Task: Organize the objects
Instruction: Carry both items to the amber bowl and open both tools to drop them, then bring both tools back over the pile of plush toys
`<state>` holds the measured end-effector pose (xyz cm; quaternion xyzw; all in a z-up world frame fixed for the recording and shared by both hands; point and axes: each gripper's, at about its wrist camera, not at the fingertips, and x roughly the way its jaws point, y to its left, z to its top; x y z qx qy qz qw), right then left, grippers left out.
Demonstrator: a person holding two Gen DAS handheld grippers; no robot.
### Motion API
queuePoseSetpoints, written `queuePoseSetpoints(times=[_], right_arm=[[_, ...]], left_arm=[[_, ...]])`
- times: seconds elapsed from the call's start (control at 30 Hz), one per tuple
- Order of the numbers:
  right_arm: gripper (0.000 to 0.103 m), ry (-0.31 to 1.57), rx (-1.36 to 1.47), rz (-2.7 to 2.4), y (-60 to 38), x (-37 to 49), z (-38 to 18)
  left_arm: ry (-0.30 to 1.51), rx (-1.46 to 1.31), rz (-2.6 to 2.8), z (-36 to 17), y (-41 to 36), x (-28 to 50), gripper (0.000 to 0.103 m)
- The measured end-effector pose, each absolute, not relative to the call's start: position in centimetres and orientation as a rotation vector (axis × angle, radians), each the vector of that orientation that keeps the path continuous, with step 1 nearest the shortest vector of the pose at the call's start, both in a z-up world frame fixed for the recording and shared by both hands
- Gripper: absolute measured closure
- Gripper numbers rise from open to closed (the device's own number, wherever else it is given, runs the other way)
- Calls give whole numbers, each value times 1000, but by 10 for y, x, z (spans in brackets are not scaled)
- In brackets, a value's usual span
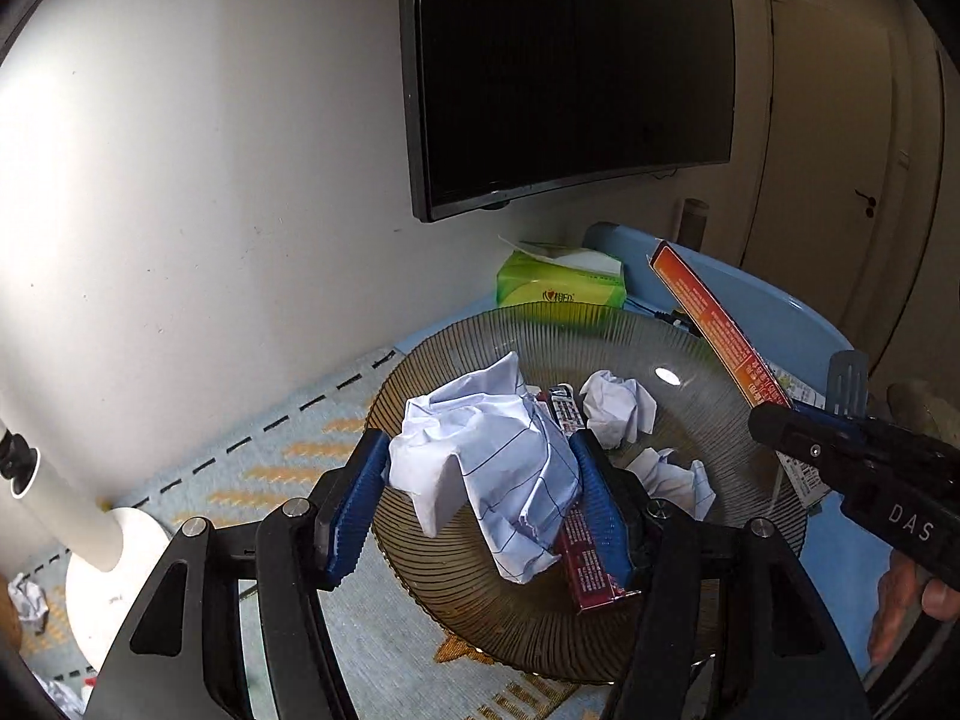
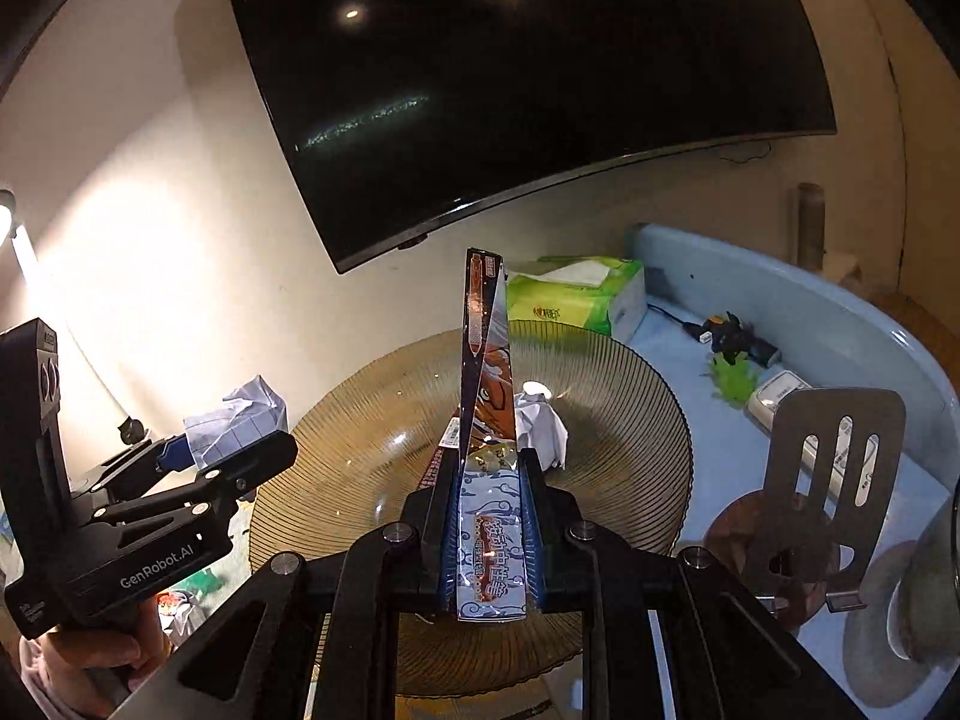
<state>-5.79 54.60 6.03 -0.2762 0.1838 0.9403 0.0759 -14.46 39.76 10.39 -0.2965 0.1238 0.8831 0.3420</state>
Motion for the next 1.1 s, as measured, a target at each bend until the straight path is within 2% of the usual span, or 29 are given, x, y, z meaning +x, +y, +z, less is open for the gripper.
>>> queuePoseSetpoints(times=[0.17, 0.23, 0.27, 0.3, 0.33, 0.37, 0.4, 0.43, 0.47, 0.6, 0.83, 1.1], right_arm=[[86, 539, -847, 2801, 548, -66, 57], [86, 529, -882, 2784, 548, -72, 53], [85, 531, -919, 2779, 547, -76, 50], [82, 539, -961, 2772, 547, -81, 45], [60, 549, -1003, 2755, 547, -86, 41], [41, 542, -1030, 2702, 548, -89, 38], [30, 537, -1043, 2655, 549, -90, 36], [8, 550, -1030, 2639, 552, -90, 34], [0, 583, -991, 2653, 554, -88, 35], [0, 750, -910, 2712, 558, -78, 46], [0, 758, -867, 2799, 525, -69, 76], [0, 639, -980, 2984, 436, -56, 83]], left_arm=[[336, -776, 2272, 100, 412, -152, 44], [343, -785, 2255, 96, 416, -155, 38], [348, -803, 2228, 93, 419, -156, 28], [359, -852, 2168, 88, 421, -158, 3], [361, -902, 2122, 83, 422, -160, 1], [331, -919, 2101, 81, 419, -163, 0], [287, -927, 2091, 80, 412, -164, 0], [236, -936, 2090, 81, 404, -166, 0], [204, -944, 2108, 83, 398, -168, 0], [193, -919, 2185, 95, 376, -165, 0], [181, -876, 2270, 118, 319, -133, 0], [117, -968, 2473, 115, 184, -80, 0]])
